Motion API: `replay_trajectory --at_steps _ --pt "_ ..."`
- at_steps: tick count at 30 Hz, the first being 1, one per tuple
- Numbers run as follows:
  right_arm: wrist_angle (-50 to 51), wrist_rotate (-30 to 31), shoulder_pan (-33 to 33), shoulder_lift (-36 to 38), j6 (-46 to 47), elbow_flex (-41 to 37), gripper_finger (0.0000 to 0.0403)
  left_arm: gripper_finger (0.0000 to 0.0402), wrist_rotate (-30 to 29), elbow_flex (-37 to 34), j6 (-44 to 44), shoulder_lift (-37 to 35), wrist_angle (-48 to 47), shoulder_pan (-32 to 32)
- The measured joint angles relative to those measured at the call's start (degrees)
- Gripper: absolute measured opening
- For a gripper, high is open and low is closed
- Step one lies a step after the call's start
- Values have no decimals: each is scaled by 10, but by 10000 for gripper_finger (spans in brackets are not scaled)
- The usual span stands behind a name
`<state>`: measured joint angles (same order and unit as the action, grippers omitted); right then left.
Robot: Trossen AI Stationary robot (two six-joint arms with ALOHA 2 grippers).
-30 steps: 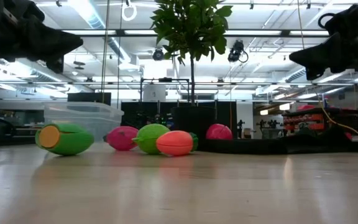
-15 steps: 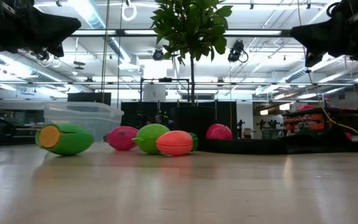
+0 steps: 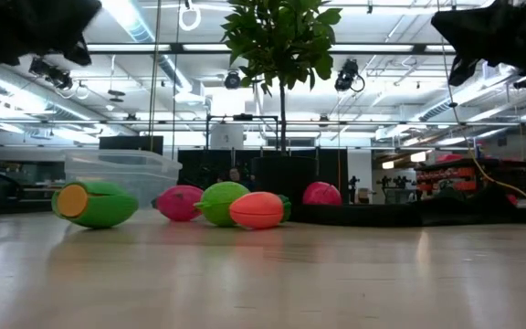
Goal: Pick and placing Produce into tupperware
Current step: Put the watermelon into the bin
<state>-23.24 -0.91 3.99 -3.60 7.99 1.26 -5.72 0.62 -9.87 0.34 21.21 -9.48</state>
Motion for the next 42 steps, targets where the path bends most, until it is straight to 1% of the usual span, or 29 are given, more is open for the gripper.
replay_trajectory --at_steps 5,8,11,15,16,17,20,23,27,29,32,34,36,39,42 --pt "-7 -11 0 -17 15 0 35 56 -10 47 -18 15 -4 -68" --pt "-29 -35 0 -32 30 0 35 56 -51 81 -26 59 -40 -107" --pt "-60 -51 0 -47 29 0 35 54 -93 127 -41 132 -49 -145" --pt "-85 -65 0 -65 23 0 35 53 -107 193 -53 252 -52 -193" --pt "-85 -68 0 -68 21 0 35 53 -119 209 -60 284 -53 -207" --pt "-85 -69 0 -70 17 0 35 53 -137 224 -68 316 -53 -219" --pt "-85 -71 0 -78 5 0 35 53 -218 263 -73 408 -68 -260" --pt "-85 -71 0 -83 -1 0 35 53 -294 304 -50 498 -86 -301" --pt "-80 -71 0 -84 -2 0 35 61 -409 386 10 595 -135 -352" --pt "-80 -71 0 -84 -3 0 35 70 -471 441 52 634 -188 -375" --pt "-67 -74 0 -84 -9 0 35 91 -523 539 127 679 -294 -399" --pt "-47 -74 0 -84 -13 0 35 109 -531 600 198 708 -372 -408" --pt "-25 -75 0 -84 -18 0 35 130 -525 652 274 739 -450 -412" --pt "6 -75 0 -85 -23 0 35 162 -488 712 368 788 -544 -411" --pt "21 -79 0 -85 -26 0 35 190 -449 752 447 838 -619 -404"
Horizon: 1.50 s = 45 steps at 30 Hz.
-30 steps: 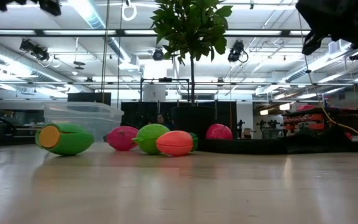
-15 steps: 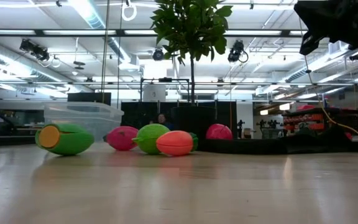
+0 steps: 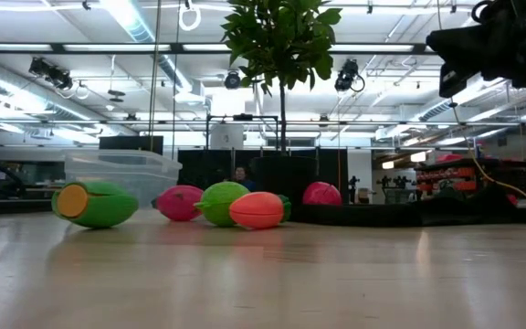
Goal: Pick and placing Produce into tupperware
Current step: Put the watermelon into the bin
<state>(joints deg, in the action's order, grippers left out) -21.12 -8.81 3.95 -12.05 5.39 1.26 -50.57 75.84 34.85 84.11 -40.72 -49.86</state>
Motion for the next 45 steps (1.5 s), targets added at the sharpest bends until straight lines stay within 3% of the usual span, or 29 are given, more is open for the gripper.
replay_trajectory --at_steps 4,8,11,16,24,32,37,45 --pt "4 -11 0 0 0 0 35 211 74 39 139 46 -94 13" --pt "7 -19 0 0 -3 0 35 217 215 63 315 83 -183 39" --pt "13 -20 0 0 -13 0 35 218 304 63 398 98 -193 55" --pt "15 -17 0 0 -24 0 35 218 391 63 477 123 -188 69" --pt "14 -18 0 0 -26 0 35 210 403 63 426 128 -184 75" --pt "16 -24 0 0 10 0 35 201 403 63 372 128 -73 80" --pt "28 -58 0 0 24 0 35 216 409 63 479 129 -61 96" --pt "29 -84 0 -1 26 0 35 289 459 62 534 153 -129 82"
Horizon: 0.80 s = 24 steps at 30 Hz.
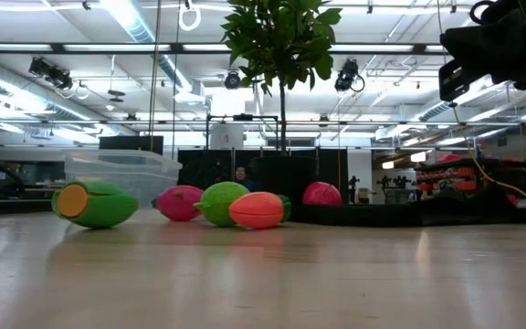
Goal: Pick and placing Produce into tupperware
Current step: Put the watermelon into the bin
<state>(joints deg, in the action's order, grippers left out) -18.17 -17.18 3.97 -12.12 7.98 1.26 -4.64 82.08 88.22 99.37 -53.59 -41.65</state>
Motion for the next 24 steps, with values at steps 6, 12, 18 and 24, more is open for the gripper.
replay_trajectory --at_steps 6,12,18,24 --pt "2 -1 0 -6 0 0 35 319 17 0 2 32 16 -5" --pt "2 -1 0 -7 9 0 35 323 32 0 -3 60 2 -6" --pt "2 -1 0 -9 11 0 35 324 50 0 -67 76 -23 -7" --pt "2 -1 0 -11 24 0 35 334 46 0 -138 75 -33 -7"
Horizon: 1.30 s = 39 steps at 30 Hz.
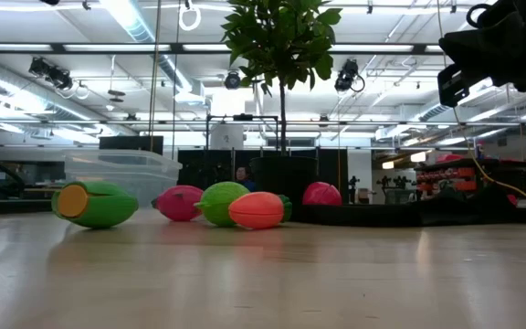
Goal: Pick and placing Produce into tupperware
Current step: Put the watermelon into the bin
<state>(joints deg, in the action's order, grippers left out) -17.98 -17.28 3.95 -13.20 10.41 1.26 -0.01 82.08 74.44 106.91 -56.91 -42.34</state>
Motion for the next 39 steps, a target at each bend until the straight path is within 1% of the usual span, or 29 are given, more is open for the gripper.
replay_trajectory --at_steps 8,12,17,25,32,39 --pt "-1 -2 0 -4 1 0 35 361 -3 0 -43 0 0 0" --pt "0 -2 0 -4 2 0 36 378 -23 0 -53 0 0 0" --pt "0 -2 0 -4 6 0 43 397 -26 0 -76 4 1 0" --pt "1 -2 0 -4 6 0 55 400 -16 0 -117 47 3 -7" --pt "1 -2 0 -4 6 0 57 400 -16 0 -151 73 3 -13" --pt "1 -2 0 -4 4 0 57 400 -21 0 -152 85 9 -16"
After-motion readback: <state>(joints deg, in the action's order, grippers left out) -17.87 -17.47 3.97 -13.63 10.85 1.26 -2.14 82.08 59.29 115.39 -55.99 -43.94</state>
